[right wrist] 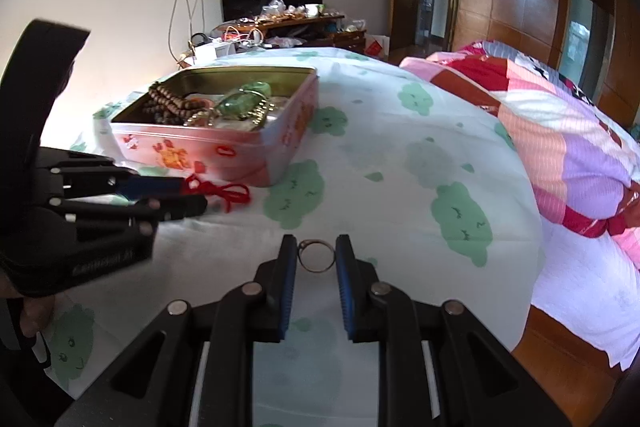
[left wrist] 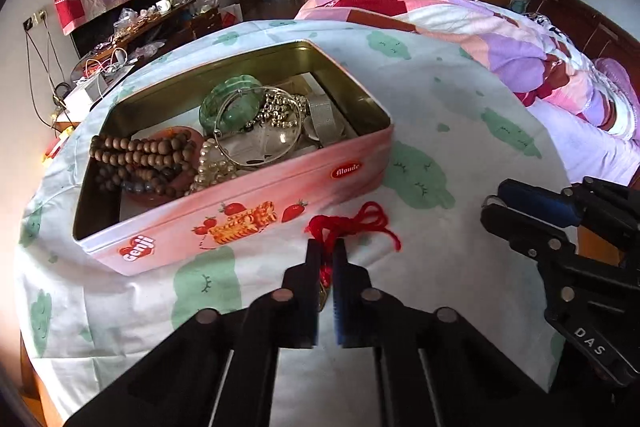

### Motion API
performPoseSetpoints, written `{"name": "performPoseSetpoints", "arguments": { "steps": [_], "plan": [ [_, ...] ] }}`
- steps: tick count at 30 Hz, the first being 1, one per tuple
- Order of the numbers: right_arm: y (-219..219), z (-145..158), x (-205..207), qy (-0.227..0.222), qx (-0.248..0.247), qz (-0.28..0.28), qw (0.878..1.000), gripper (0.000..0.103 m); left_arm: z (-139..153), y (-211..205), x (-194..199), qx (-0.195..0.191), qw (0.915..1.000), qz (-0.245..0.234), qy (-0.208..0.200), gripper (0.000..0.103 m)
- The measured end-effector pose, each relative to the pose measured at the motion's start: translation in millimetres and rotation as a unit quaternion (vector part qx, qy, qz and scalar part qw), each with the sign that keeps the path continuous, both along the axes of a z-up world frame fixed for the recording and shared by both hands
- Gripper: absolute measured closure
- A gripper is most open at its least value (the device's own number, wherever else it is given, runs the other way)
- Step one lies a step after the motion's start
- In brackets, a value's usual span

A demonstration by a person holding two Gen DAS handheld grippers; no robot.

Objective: Organize jewelry
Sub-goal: 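Grasp the small silver ring with the right gripper while the left grasps the red string, then carry the silver ring and red string over the tin with both grippers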

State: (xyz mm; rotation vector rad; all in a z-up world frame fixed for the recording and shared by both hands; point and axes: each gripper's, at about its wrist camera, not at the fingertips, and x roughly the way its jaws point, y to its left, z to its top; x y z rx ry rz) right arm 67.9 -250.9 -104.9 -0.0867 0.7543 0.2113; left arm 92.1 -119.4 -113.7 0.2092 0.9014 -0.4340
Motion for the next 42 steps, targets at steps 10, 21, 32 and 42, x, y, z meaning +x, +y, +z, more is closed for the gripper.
{"name": "performPoseSetpoints", "arguments": {
  "steps": [10, 21, 32, 42],
  "plan": [
    [8, 17, -5, -0.022, -0.004, 0.011, 1.000, 0.081, 35, 38, -18, -0.036, 0.9987, 0.015, -0.033, 0.102],
    [24, 39, 3, -0.045, -0.004, 0.028, 0.999, 0.081, 72, 73, -16, -0.045, 0.9940, 0.053, -0.084, 0.102],
    [41, 59, 24, -0.064, -0.004, 0.046, 0.997, 0.081, 79, 89, 2, -0.034, 0.9908, 0.083, -0.101, 0.102],
    [54, 69, 46, -0.071, -0.003, 0.055, 0.996, 0.081, 84, 92, 17, -0.029, 0.9894, 0.091, -0.110, 0.102]
  ]
}}
